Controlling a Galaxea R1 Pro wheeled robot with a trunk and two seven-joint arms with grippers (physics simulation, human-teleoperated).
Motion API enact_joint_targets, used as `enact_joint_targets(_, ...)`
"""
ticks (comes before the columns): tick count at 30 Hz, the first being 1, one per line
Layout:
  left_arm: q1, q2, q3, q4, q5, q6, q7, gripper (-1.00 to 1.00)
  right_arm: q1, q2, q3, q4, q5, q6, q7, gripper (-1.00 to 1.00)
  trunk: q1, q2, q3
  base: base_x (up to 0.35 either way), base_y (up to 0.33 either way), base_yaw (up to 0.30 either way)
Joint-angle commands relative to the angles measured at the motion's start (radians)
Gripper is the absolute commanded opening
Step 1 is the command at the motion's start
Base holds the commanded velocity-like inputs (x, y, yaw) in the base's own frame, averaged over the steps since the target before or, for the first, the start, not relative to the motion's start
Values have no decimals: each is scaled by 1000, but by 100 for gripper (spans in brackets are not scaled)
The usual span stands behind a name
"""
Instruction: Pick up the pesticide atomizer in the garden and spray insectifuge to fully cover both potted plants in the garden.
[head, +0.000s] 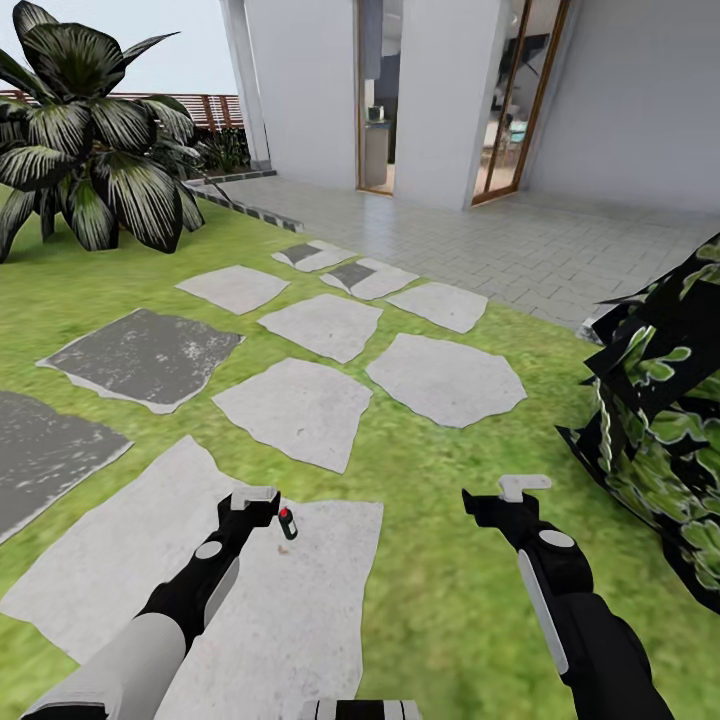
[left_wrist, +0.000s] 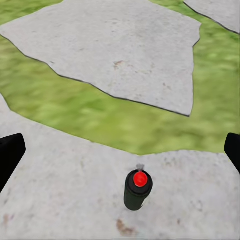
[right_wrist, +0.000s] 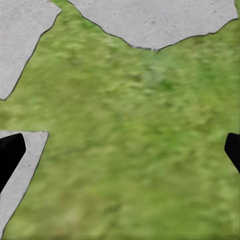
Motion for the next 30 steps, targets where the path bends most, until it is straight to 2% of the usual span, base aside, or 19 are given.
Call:
enact_joint_targets(1, -1, 0, 0, 1, 0, -3, 0, 100, 0, 0, 0, -1, 4, 5, 0, 100, 0, 0, -1, 88, 0, 0)
enact_joint_targets(9, -1, 0, -1, 1, -1, -3, -1, 100, 0, 0, 0, -1, 4, 5, 0, 100, 0, 0, -7, 248, -41, 0)
enact_joint_targets(23, -1, 0, -3, 1, -5, -4, -1, 100, 0, 0, 0, -1, 4, 5, 2, 100, 0, 0, -10, 8, -2, 0)
enact_joint_targets(25, -1, 0, -2, 1, -5, -4, -1, 100, 0, 0, 0, -1, 4, 5, 2, 100, 0, 0, -13, 0, 0, 0)
enact_joint_targets(30, -1, 0, 0, 1, -4, -4, 0, 100, 0, 0, 0, -1, 4, 5, 2, 100, 19, -35, -36, 0, 0, 0)
